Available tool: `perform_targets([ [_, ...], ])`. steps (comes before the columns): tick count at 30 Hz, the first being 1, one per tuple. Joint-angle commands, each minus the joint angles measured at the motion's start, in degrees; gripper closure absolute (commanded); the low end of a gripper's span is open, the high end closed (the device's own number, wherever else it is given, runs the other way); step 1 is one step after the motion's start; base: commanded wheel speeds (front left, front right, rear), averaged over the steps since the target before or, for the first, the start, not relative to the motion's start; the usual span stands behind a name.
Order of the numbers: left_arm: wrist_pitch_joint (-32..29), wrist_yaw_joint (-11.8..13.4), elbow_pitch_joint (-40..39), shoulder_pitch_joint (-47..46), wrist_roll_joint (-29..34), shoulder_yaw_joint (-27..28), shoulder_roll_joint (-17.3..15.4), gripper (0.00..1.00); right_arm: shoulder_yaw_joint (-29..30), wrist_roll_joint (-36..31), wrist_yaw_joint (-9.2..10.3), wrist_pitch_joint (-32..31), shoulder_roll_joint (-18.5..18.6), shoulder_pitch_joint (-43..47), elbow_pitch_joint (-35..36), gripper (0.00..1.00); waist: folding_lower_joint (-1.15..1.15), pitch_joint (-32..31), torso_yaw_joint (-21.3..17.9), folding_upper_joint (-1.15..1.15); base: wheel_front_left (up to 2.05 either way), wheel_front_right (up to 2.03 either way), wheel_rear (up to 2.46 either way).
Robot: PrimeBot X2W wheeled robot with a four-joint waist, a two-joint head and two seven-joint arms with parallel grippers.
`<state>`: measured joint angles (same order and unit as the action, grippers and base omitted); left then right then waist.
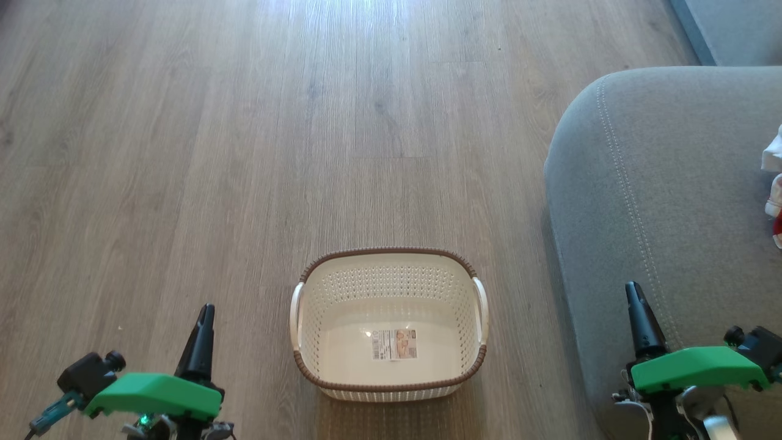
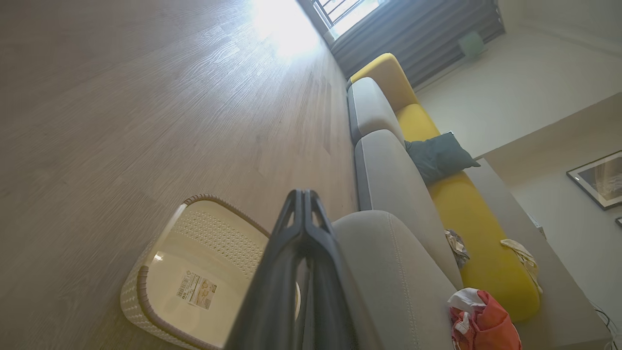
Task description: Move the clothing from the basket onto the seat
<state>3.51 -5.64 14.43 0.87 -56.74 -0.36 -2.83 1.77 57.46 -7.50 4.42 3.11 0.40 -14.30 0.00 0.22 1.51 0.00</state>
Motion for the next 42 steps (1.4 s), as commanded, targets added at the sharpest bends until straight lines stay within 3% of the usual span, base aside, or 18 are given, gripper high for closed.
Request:
perform_targets([
  [1, -0.64, -0.46, -1.46, -3.05, -2.01, 1.56, -0.07, 1.00, -0.23, 2.08, 0.01, -0.53, 0.87, -3.08, 1.55, 1.00, 0.00, 0.00, -0.05, 0.00, 0.00, 0.00, 0.00],
  [42, -7.57, -1.49, -0.65, -6.02, -26.77, 5.50, -0.05, 1.00, 2.44, 27.10, 0.01, -7.40, 0.79, -5.59, 0.66, 1.00, 0.00, -0.03, -1.13, 0.00, 0.00, 0.00, 0.00],
])
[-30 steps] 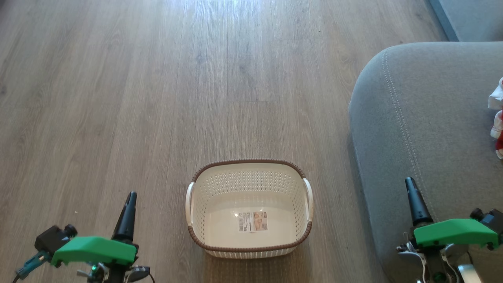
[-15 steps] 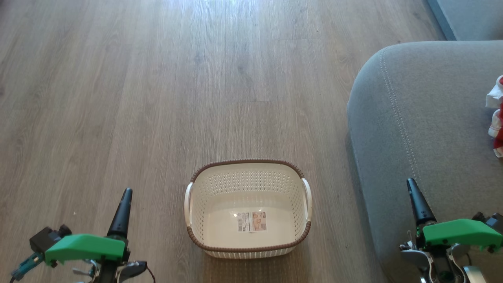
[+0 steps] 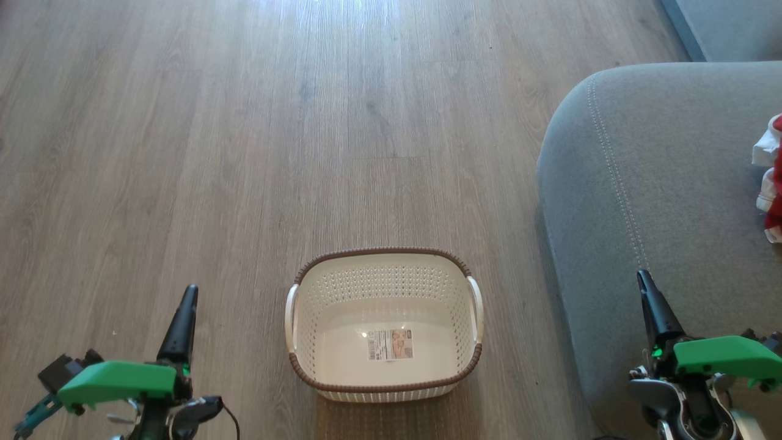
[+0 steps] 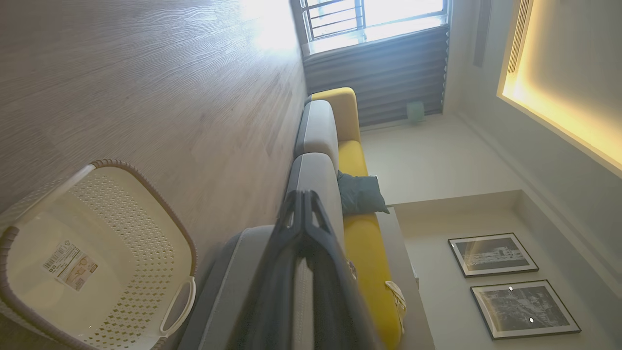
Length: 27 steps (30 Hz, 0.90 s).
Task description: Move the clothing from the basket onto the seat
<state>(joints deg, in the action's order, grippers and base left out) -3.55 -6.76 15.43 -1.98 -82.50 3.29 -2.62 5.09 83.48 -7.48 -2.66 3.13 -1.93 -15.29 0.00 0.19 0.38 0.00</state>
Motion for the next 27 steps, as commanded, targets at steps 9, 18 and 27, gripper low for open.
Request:
perform_targets([
  [9, -2.03, -0.59, -1.47, -3.83, -6.45, 2.72, -0.26, 1.00, -0.25, 6.55, -0.01, -1.86, 0.74, -3.80, 1.45, 1.00, 0.00, -0.01, -0.24, 0.00, 0.00, 0.00, 0.00],
  [18, -2.93, -0.73, -1.37, -4.22, -9.66, 3.23, -0.26, 1.00, 0.17, 9.73, -0.01, -2.81, 0.67, -4.14, 1.33, 1.00, 0.00, -0.01, -0.38, 0.00, 0.00, 0.00, 0.00],
  [27, -2.93, -0.73, -1.37, -4.21, -9.67, 3.23, -0.26, 1.00, 0.31, 9.61, -0.01, -2.93, 0.57, -4.15, 1.32, 1.00, 0.00, -0.01, -0.38, 0.00, 0.00, 0.00, 0.00],
])
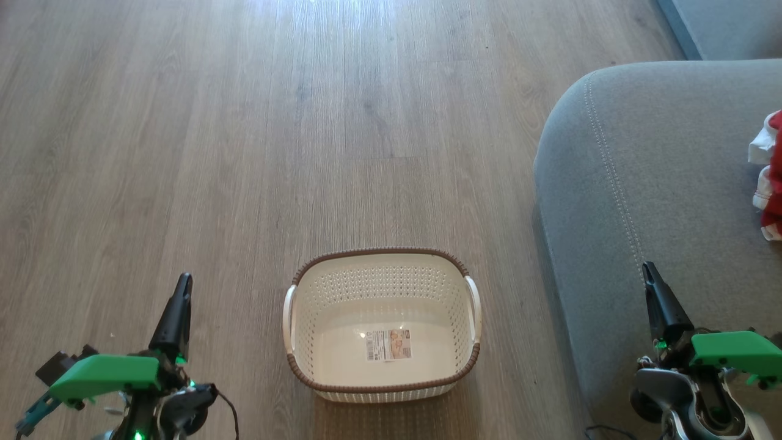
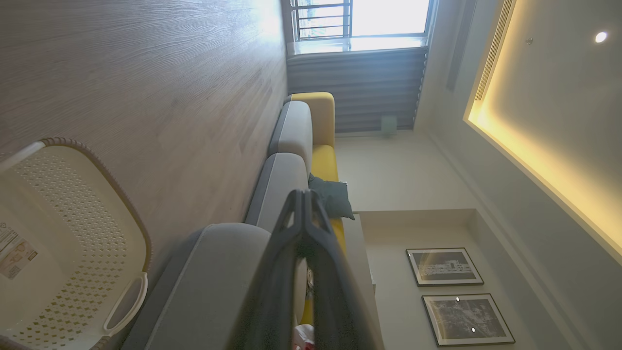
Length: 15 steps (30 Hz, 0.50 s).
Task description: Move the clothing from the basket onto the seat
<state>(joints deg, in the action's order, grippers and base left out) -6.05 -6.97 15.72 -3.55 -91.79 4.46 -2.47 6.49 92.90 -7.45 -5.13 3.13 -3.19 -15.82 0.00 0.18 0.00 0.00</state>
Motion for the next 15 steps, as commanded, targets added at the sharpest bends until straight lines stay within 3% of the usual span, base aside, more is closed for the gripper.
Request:
perform_targets([
  [1, -0.44, -0.52, -1.65, -2.64, -0.38, 2.06, -0.41, 1.00, -1.07, 0.18, -0.03, -0.48, 0.56, -2.89, 1.85, 1.00, 0.00, 0.00, 0.00, 0.00, 0.00, 0.00, 0.00],
  [15, -0.44, -0.52, -1.66, -2.64, -0.38, 2.06, -0.41, 1.00, -0.87, 0.02, -0.03, -0.64, 0.42, -2.91, 1.84, 1.00, 0.00, 0.00, 0.00, 0.00, 0.00, 0.00, 0.00],
])
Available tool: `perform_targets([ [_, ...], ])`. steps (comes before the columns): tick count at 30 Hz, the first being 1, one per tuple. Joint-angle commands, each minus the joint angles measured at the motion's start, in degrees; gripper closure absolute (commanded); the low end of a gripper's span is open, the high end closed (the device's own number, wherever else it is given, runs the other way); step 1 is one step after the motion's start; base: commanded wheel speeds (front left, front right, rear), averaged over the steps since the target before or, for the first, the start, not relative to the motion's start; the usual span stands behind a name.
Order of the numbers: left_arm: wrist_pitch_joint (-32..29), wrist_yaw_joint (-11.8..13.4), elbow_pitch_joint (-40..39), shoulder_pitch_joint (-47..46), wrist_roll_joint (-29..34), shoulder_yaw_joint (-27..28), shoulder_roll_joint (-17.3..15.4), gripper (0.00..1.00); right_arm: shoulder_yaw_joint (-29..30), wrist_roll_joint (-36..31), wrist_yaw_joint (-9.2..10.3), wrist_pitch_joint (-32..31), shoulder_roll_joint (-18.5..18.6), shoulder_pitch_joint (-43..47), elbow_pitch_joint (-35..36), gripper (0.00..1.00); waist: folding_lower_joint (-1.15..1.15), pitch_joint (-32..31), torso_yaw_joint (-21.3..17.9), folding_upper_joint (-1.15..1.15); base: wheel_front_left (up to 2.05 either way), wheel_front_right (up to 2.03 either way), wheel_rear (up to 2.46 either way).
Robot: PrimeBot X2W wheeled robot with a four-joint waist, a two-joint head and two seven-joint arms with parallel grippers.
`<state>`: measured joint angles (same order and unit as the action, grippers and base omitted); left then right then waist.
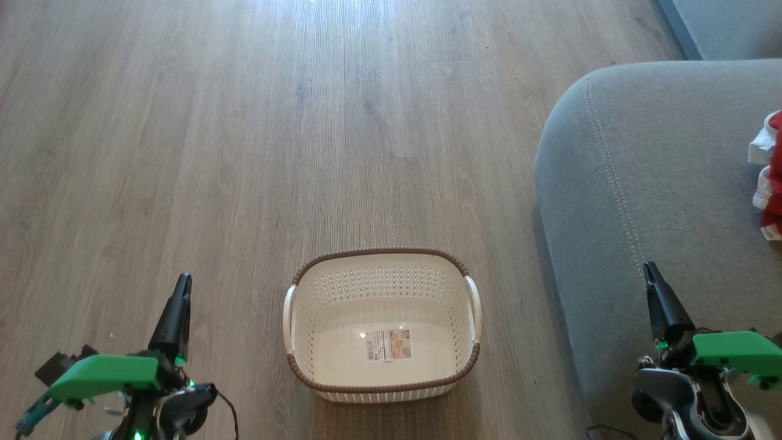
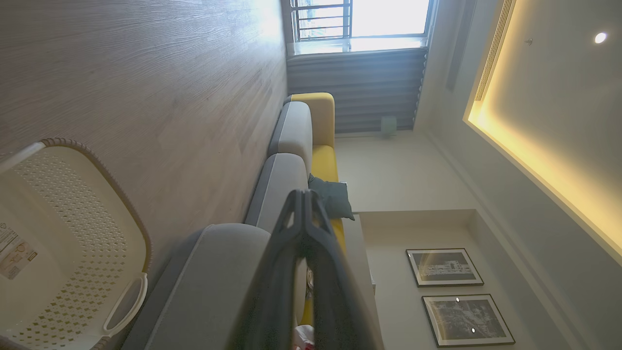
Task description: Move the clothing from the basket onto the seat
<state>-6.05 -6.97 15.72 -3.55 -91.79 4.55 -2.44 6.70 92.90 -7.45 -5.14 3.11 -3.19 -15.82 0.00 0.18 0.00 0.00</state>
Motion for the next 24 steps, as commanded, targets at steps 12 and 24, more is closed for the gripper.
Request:
perform_targets([
  [12, -0.44, -0.52, -1.66, -2.64, -0.38, 1.96, -0.43, 1.00, -0.93, -0.10, -0.03, -0.74, 0.33, -2.92, 1.83, 1.00, 0.00, 0.00, 0.00, 0.00, 0.00, 0.00, 0.00],
  [24, -0.43, -0.52, -1.66, -2.64, -0.39, 1.96, -0.43, 1.00, -0.82, -0.20, -0.03, -0.83, 0.25, -2.93, 1.82, 1.00, 0.00, 0.00, 0.00, 0.00, 0.00, 0.00, 0.00],
])
